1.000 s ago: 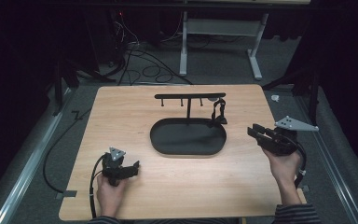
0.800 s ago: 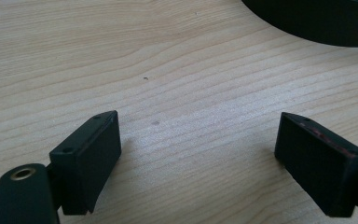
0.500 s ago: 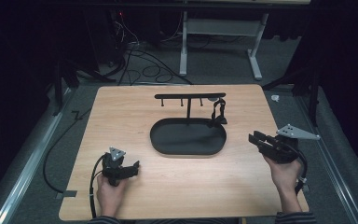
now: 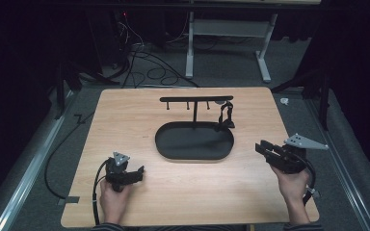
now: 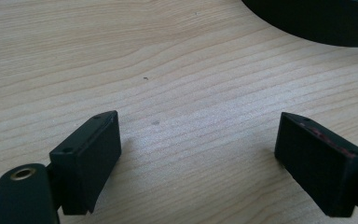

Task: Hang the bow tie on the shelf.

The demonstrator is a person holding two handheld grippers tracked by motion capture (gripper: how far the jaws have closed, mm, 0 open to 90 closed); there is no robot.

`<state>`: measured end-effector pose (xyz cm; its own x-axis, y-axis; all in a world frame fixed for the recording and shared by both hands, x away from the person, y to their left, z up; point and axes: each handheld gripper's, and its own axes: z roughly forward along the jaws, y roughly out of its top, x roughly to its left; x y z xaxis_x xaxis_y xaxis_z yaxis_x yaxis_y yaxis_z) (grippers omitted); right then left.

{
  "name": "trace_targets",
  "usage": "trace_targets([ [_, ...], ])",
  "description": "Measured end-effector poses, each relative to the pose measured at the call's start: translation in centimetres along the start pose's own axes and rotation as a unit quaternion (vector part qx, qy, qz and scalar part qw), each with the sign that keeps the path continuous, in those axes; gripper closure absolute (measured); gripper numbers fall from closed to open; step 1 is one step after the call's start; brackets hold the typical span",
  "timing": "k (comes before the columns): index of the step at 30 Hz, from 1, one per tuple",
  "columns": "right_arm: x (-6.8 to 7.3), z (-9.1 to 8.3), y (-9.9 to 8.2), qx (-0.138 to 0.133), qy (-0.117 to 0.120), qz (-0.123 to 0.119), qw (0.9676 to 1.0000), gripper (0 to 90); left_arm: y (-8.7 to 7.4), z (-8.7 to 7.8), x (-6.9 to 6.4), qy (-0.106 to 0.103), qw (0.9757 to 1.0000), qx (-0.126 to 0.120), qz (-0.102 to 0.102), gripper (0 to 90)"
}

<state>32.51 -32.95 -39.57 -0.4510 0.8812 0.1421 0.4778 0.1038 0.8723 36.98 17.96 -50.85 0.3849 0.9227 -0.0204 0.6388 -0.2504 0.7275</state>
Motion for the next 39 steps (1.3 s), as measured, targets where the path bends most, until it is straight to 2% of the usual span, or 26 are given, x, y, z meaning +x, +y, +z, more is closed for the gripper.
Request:
trace_targets([
  [12,0.6,0.7,-1.0,0.006,0.011,0.001,0.9999,69.4,0.0,0.0,0.0,0.0,1.0,0.0,0.0,14.9],
  [15,0.9,0.9,-1.2,-0.003,0.01,0.002,0.9999,69.7,0.0,0.0,0.0,0.0,1.0,0.0,0.0,14.8],
  [21,1.5,1.6,-1.4,-0.003,0.019,0.0,0.9998,69.7,0.0,0.0,0.0,0.0,1.0,0.0,0.0,14.9],
  [39,1.9,3.3,-3.1,0.019,0.025,0.009,0.9995,69.8,0.0,0.0,0.0,0.0,1.0,0.0,0.0,14.9],
])
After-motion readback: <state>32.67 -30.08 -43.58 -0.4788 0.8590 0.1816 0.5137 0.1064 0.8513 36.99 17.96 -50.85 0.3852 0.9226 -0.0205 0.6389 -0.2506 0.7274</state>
